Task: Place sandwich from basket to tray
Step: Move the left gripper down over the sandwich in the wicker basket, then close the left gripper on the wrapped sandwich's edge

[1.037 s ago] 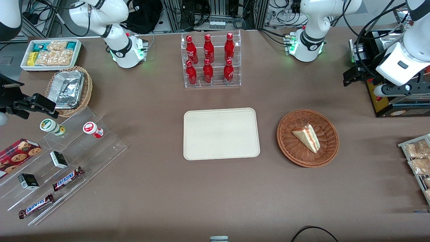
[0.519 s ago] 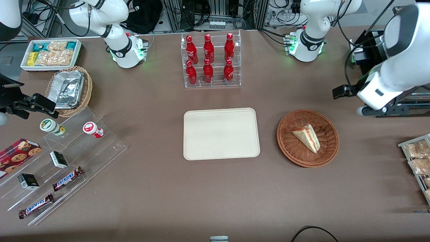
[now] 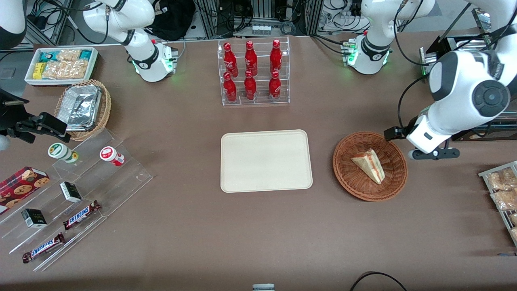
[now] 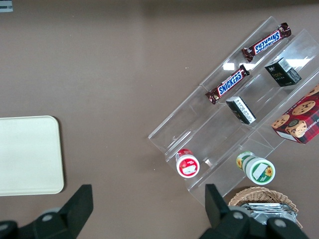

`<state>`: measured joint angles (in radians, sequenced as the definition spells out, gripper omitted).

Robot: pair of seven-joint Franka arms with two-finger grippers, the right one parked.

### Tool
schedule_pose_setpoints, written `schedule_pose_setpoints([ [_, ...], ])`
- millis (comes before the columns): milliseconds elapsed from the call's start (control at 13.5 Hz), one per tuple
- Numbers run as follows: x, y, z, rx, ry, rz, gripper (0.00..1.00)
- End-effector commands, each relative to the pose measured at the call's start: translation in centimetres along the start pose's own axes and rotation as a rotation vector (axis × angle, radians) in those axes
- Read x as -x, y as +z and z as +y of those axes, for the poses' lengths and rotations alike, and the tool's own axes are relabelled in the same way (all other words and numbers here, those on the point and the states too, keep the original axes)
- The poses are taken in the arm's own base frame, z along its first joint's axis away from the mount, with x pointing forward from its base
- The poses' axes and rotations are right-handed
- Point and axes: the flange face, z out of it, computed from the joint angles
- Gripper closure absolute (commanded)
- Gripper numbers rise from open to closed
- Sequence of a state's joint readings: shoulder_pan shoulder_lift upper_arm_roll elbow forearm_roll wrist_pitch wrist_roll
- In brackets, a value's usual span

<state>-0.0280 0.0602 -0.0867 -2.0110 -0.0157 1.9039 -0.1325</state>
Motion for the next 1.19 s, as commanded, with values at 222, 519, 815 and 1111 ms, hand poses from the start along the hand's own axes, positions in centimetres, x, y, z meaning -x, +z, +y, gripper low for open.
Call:
schedule_pose_setpoints([
  [222,1.9,5.9,1.7,0.001,-0.099,0.117,0.0],
  [519,1.8,6.8,3.5,0.018,-0.313,0.126,0.0],
  [815,0.7,9.2,4.8,0.048,-0.566,0.14,0.0],
  [1111,0.2,10.7,4.8,0.059,-0.7,0.135,0.0],
])
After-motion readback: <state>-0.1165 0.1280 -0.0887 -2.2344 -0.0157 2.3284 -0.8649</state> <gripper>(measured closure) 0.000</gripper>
